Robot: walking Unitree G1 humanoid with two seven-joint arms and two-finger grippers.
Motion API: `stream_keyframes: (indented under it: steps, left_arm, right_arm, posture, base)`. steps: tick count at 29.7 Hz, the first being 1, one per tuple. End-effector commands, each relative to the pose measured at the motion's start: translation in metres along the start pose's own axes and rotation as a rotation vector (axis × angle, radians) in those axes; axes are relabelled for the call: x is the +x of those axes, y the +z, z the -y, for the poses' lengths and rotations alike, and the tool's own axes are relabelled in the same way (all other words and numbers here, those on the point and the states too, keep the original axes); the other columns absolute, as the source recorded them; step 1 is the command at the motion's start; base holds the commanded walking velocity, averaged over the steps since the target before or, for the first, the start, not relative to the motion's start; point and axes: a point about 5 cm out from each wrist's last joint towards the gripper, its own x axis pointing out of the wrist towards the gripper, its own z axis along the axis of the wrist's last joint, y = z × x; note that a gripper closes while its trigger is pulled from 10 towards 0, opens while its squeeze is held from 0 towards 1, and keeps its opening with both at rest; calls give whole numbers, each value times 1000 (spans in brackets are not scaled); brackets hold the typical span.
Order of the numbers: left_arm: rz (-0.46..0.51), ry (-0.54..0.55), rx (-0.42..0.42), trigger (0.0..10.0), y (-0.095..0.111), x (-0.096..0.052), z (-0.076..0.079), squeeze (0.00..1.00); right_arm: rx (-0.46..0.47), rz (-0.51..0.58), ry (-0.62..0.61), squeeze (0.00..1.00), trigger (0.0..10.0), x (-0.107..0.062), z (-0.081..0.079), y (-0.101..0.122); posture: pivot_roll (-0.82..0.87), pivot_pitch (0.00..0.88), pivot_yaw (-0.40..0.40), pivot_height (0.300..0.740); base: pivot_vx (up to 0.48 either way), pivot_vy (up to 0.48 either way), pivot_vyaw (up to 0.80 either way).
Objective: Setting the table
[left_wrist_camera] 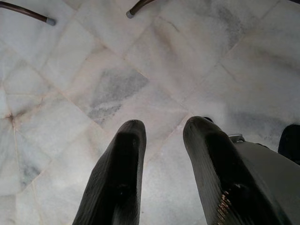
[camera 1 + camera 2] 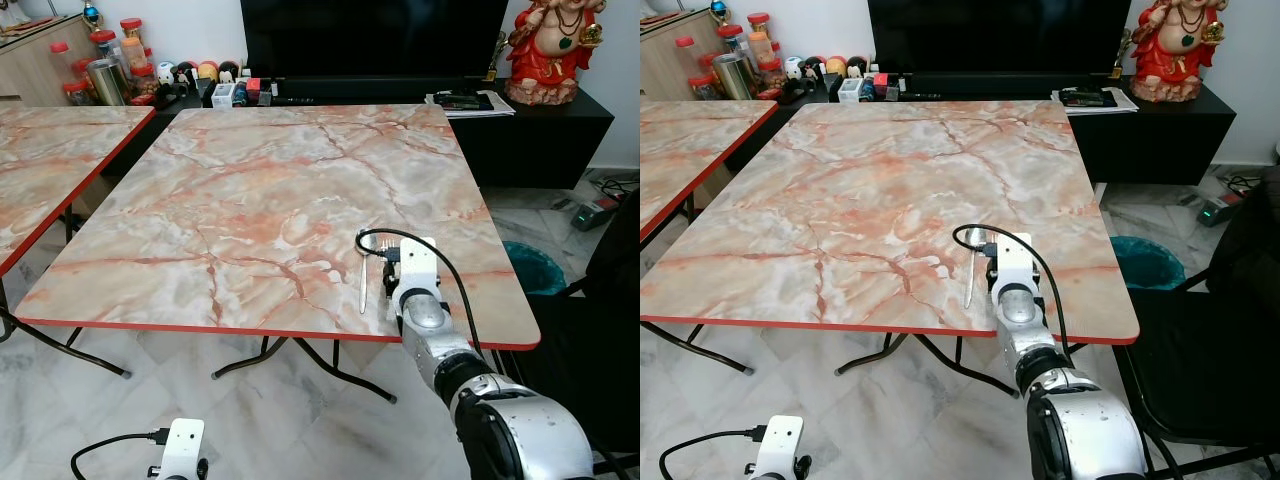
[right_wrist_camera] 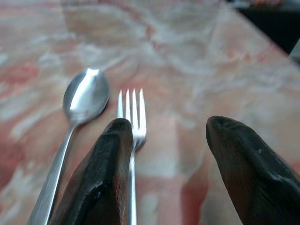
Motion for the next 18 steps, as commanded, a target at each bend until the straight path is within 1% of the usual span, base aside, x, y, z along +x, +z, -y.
stream_keyframes:
  steps: [1,7,10,11,12,13,14,15,16,17,18]
  left_arm:
    - [-17,8,16,10000,-2,0,-6,0]
    - [-15,5,21,10000,-1,0,-7,0]
    - [-12,5,22,10000,0,0,-7,0]
    - [-12,5,22,10000,0,0,-7,0]
    - [-11,6,22,10000,0,0,-7,0]
    - [-11,6,22,10000,0,0,-7,0]
    - [-11,6,22,10000,0,0,-7,0]
    - [-11,4,24,10000,0,0,-7,0]
    - [-10,3,25,10000,0,0,-7,0]
    - [-8,2,25,10000,0,0,-6,0]
    - [-8,2,25,10000,0,0,-6,0]
  right_arm:
    - [-6,67,-7,0,10000,3,0,17]
    - [20,95,-19,0,10000,4,1,26]
    - [51,146,-43,0,10000,5,4,36]
    - [55,176,-52,0,10000,5,5,42]
    - [61,235,-70,0,10000,6,8,53]
    - [61,235,-70,0,10000,6,8,53]
    - [62,260,-76,0,10000,5,9,58]
    - [72,321,-82,0,10000,5,10,70]
    - [81,353,-86,0,10000,4,10,75]
    - [85,381,-88,0,10000,3,10,80]
    - [85,381,-88,0,10000,3,10,80]
  posture:
    - [74,0,55,740]
    - [75,0,60,740]
    - [75,0,61,740]
    - [76,0,62,740]
    - [73,0,64,740]
    - [73,0,64,740]
    - [73,0,64,740]
    - [71,0,65,740]
    - [71,0,65,740]
    - [71,0,65,740]
    - [71,0,65,740]
  base:
    - [0,0,0]
    - [0,0,0]
    - [0,0,0]
    - [0,0,0]
    - [0,0,0]
    - [0,0,0]
    - [0,0,0]
    - [0,0,0]
    - [0,0,0]
    - [0,0,0]
    - [0,0,0]
